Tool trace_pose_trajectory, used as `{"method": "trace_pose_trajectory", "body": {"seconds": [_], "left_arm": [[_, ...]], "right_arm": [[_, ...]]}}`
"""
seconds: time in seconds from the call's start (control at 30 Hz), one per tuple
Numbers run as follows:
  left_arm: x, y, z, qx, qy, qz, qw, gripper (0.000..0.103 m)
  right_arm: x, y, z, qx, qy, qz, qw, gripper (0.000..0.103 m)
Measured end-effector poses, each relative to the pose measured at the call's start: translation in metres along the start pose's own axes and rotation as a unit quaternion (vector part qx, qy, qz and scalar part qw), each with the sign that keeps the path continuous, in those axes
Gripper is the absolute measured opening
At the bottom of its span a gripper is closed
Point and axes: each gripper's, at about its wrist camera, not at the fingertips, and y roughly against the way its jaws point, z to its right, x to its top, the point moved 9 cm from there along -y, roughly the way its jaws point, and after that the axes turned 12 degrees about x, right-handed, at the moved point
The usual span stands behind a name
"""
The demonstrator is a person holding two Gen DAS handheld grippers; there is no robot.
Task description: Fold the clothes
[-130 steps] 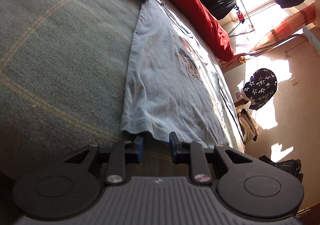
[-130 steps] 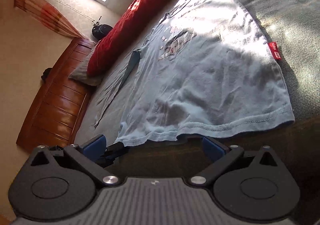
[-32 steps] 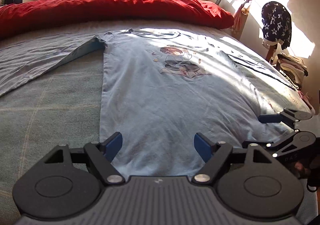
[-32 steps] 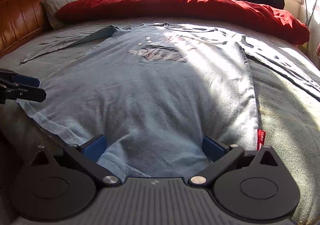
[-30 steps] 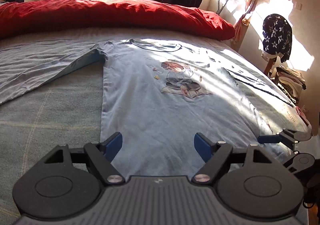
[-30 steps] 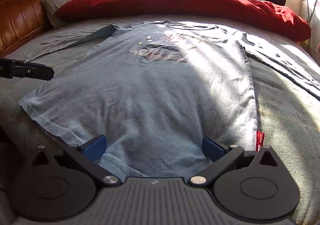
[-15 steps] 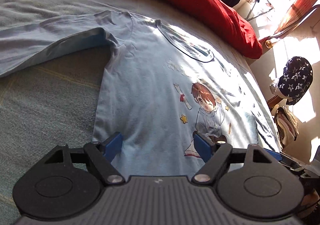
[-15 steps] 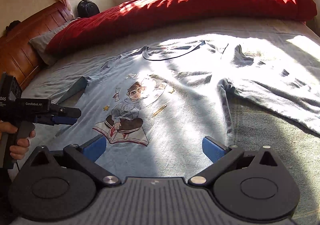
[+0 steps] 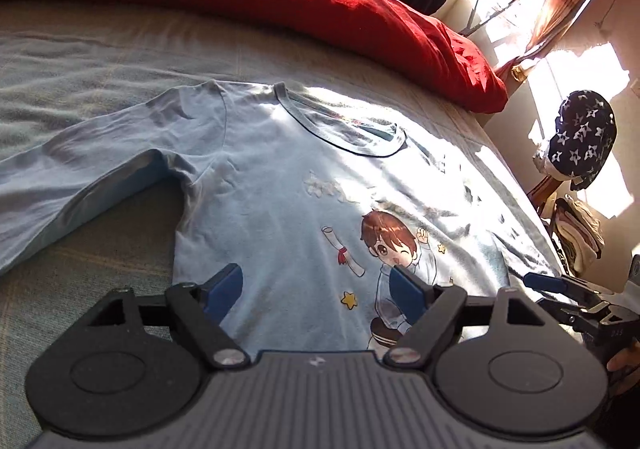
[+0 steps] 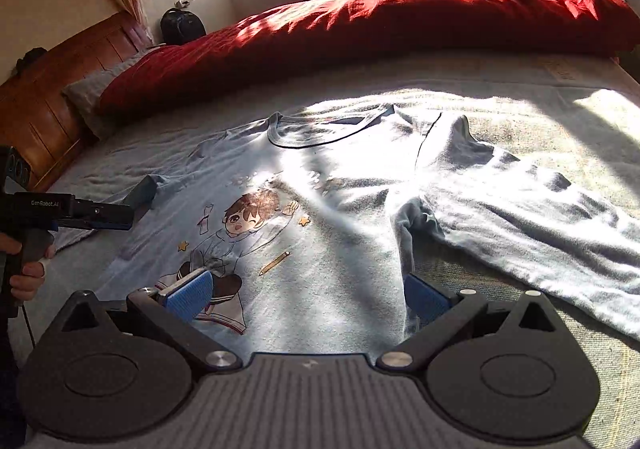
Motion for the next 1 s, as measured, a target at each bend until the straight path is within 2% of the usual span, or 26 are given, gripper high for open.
{"method": "trace_pose_trajectory", "body": {"seconds": [0.13, 0.2, 0.27, 0.37, 0.47, 0.63, 0.73, 0.87, 0.97, 1.0], "left_arm": [[0.010, -0.036, 0.002, 0.017, 0.000, -0.017, 0.9997, 0.080], [0.011, -0.045, -0.008, 0.023, 0.006, -0.012, 0.9996, 0.080], [0.011, -0.043, -0.020, 0.033, 0.013, 0.005, 0.9994, 0.080], [0.010, -0.033, -0.038, 0.064, 0.013, 0.010, 0.9978, 0.080], [0.011, -0.020, -0.036, 0.057, 0.008, 0.005, 0.9983, 0.080], [0.015, -0.012, -0.003, 0.014, -0.027, 0.017, 0.9994, 0.082], [0.011, -0.027, 0.008, 0.016, -0.042, 0.000, 0.9990, 0.082], [0.003, -0.042, 0.003, 0.022, -0.033, -0.014, 0.9991, 0.082], [0.004, -0.036, 0.002, 0.020, -0.030, -0.012, 0.9993, 0.082], [0.005, -0.032, 0.003, 0.020, -0.033, -0.009, 0.9992, 0.082]], "right_arm": [[0.030, -0.028, 0.008, 0.023, -0.013, -0.004, 1.000, 0.103], [0.029, -0.045, 0.020, 0.038, -0.039, -0.025, 0.998, 0.103], [0.022, -0.054, 0.038, 0.025, -0.055, -0.040, 0.997, 0.103], [0.017, -0.042, 0.045, 0.034, -0.048, -0.019, 0.998, 0.103], [0.015, -0.023, 0.042, 0.024, -0.041, -0.015, 0.999, 0.103], [0.021, 0.004, 0.050, 0.020, -0.055, 0.010, 0.998, 0.103], [0.019, 0.004, 0.063, 0.040, -0.109, 0.021, 0.993, 0.103], [0.017, 0.004, 0.082, 0.066, -0.179, 0.036, 0.981, 0.103], [0.016, 0.004, 0.095, 0.085, -0.229, 0.046, 0.969, 0.103], [0.019, 0.007, 0.092, 0.093, -0.221, 0.052, 0.970, 0.103]]}}
